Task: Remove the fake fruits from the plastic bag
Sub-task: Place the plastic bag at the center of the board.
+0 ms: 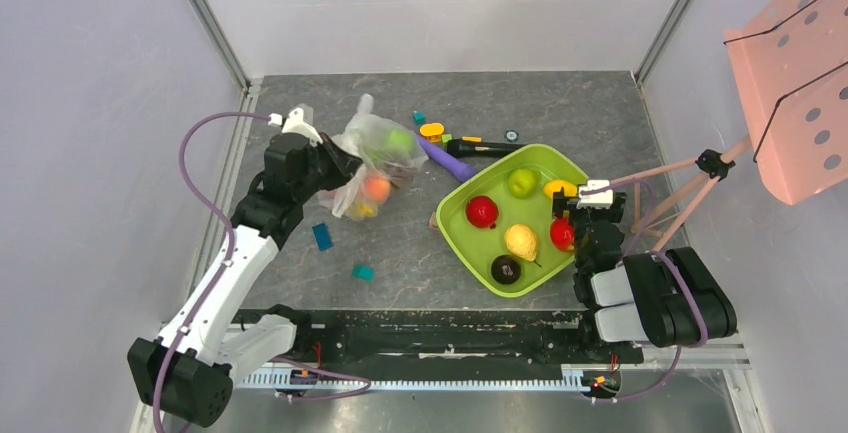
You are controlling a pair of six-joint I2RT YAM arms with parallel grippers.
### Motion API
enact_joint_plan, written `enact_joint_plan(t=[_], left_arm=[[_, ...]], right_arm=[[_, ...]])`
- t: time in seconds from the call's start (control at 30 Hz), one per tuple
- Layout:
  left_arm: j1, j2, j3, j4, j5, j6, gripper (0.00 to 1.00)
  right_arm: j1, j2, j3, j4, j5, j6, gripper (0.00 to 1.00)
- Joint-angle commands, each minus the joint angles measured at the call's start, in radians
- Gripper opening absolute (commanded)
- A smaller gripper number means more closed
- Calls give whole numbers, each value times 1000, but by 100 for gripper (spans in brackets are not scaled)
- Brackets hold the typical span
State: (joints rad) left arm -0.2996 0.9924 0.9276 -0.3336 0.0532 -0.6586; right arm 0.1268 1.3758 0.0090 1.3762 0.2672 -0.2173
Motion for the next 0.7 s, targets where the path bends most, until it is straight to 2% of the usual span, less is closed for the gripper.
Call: enact_joint_plan(t=[0.0,0.03,0.07,0.1,0.23,0.53,0.67], left_arm=[[3,-36,-76,4,-62,90,20],[4,-43,-110,-16,-106,99,26],[4,-48,-144,-24,-131,101,40],[4,-52,-166,-27,-139,105,48],[4,-52,-207,-22,-152,116,63],[2,-11,-169,9,-74,135,75],[2,61,-111,-13,-58,173,77]], right_arm=[[-3,4,-102,60,-2,8,98],[-3,3,-101,60,-2,9,98],[-3,5,-102,60,-3,8,98],[-3,4,-102,60,-2,8,98],[-3,3,-102,60,-3,7,98],[-3,4,-100,55,-5,7,98],[-3,4,-100,55,-4,7,98]])
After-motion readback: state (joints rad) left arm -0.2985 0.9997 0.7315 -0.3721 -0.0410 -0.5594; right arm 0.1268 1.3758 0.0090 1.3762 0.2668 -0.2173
